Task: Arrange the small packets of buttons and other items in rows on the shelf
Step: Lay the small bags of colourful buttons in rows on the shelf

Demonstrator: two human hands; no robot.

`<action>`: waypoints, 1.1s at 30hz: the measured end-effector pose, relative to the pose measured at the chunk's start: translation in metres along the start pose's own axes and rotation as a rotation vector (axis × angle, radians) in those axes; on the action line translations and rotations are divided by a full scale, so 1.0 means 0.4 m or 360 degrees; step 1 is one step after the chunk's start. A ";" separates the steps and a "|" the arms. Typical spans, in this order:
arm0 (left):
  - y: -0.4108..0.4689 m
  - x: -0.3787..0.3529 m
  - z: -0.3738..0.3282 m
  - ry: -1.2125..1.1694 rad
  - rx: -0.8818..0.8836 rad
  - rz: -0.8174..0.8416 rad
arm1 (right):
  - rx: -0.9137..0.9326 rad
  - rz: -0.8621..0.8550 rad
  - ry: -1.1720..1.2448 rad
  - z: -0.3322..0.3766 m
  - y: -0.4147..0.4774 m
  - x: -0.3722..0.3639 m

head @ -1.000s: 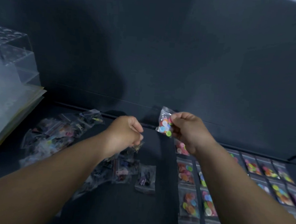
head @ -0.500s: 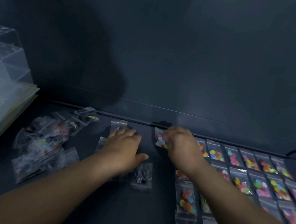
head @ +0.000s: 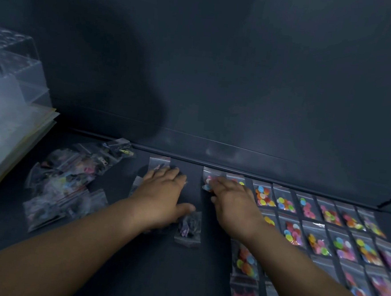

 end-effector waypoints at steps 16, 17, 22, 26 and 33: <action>-0.208 0.126 0.374 -0.0097 0.0582 -0.0401 | 0.0676 0.0136 0.0218 0.442 0.111 0.012; -0.222 0.120 0.386 -0.0117 0.0591 -0.0383 | 0.0698 0.0172 0.0209 0.464 0.117 0.003; -0.245 0.081 0.405 -0.0083 0.0519 -0.0166 | 0.0609 0.0359 0.0019 0.487 0.148 -0.057; -0.240 0.096 0.424 -0.0296 0.0435 -0.0321 | 0.0469 0.0041 0.0094 0.479 0.175 -0.034; -0.236 0.071 0.480 -0.0209 0.0728 -0.0236 | 0.0650 0.0166 0.0112 0.548 0.194 -0.058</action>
Point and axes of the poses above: each hand's wrist, its own y-axis towards the middle knuckle, its own x-axis out of the back of the hand, z = x × y, the point moved 6 cm from there along y, towards the middle knuckle, and after that the axes turned 4 degrees about -x, right-handed, at the moved point
